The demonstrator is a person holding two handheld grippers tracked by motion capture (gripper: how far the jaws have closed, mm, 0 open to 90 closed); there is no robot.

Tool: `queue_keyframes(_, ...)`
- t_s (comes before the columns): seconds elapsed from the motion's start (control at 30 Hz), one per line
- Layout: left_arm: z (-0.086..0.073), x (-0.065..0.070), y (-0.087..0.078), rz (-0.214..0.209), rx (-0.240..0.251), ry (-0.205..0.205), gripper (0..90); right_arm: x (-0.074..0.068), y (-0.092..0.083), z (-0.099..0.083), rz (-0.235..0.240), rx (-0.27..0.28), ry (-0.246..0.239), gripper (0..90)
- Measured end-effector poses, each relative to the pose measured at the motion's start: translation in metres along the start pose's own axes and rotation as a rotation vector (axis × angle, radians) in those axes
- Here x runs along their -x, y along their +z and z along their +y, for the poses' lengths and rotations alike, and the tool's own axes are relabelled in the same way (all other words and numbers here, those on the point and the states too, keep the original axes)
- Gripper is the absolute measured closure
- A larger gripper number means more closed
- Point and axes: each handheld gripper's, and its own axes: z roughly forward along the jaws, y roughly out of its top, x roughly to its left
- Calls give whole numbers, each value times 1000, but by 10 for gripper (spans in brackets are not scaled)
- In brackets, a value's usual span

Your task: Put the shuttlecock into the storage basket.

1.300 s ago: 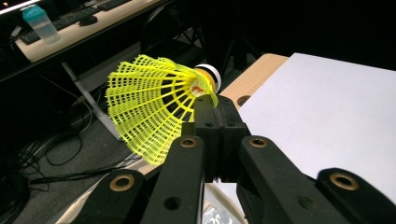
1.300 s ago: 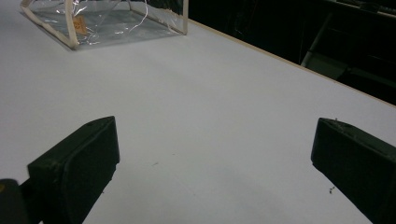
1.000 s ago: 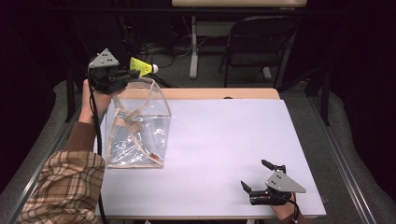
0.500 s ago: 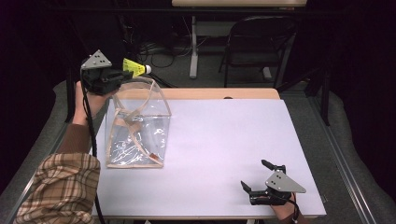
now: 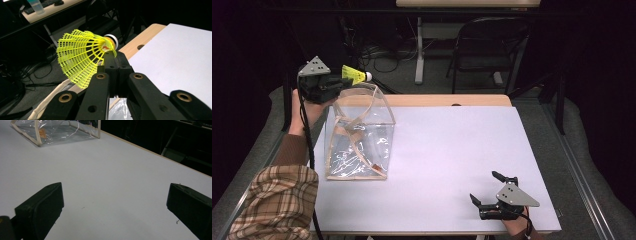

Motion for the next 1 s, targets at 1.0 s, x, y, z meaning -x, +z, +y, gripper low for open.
queue_keyframes(1.0,-15,-2,13,2,-32,-19,900,0,0,0,-1,3,0,6)
